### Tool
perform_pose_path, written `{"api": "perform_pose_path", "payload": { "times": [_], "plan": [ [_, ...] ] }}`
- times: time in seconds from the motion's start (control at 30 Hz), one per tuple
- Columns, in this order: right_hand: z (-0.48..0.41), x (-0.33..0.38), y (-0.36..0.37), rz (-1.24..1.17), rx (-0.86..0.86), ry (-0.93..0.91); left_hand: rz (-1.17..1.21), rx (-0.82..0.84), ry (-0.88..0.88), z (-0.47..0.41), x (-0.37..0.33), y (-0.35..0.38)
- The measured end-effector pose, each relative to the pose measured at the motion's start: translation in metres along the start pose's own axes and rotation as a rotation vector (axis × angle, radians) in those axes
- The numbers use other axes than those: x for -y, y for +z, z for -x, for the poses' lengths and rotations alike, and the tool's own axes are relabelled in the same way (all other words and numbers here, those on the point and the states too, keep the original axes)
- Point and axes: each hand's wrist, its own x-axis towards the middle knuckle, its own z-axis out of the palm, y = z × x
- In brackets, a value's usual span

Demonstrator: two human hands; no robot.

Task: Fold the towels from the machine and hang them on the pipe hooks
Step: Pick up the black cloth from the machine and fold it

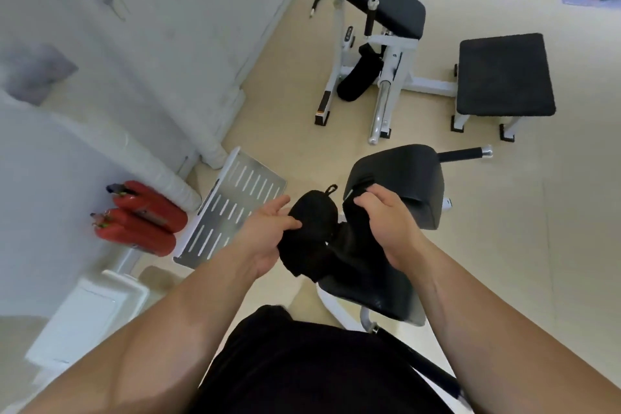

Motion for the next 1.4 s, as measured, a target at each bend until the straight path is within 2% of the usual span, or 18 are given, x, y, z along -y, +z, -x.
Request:
{"api": "perform_pose_path", "payload": {
  "times": [0.2,0.33,0.47,0.63,0.73,0.8,0.9,1.03,1.2,1.27,1.4],
  "plan": [
    [-0.008,0.007,0.063,0.102,0.246,0.109,0.157,0.027,0.124,0.025,-0.009,-0.056],
    [-0.011,0.021,0.131,0.164,0.318,0.029,0.156,0.002,0.193,0.032,-0.018,-0.104],
    [-0.023,0.039,0.213,0.238,0.336,-0.099,0.121,-0.018,0.211,0.035,-0.037,-0.169],
    [-0.036,0.06,0.307,0.35,0.277,-0.149,0.305,-0.067,0.184,0.037,-0.072,-0.26],
    [-0.04,0.068,0.354,0.336,0.258,-0.154,0.251,-0.084,0.224,0.035,-0.094,-0.301],
    [-0.044,0.073,0.377,0.307,0.264,-0.164,0.118,-0.154,0.292,0.033,-0.106,-0.322],
    [-0.052,0.085,0.402,0.359,0.301,-0.209,-0.024,-0.237,0.383,0.026,-0.119,-0.346],
    [-0.071,0.104,0.417,0.45,0.385,-0.159,-0.036,-0.299,0.416,0.015,-0.137,-0.376],
    [-0.091,0.14,0.425,0.473,0.693,-0.053,-0.015,-0.297,0.385,0.006,-0.165,-0.398],
    [-0.102,0.158,0.431,0.515,0.778,-0.119,-0.034,-0.248,0.375,-0.002,-0.175,-0.394],
    [-0.136,0.188,0.437,0.608,0.835,-0.384,-0.053,-0.215,0.334,-0.024,-0.194,-0.374]
  ]
}}
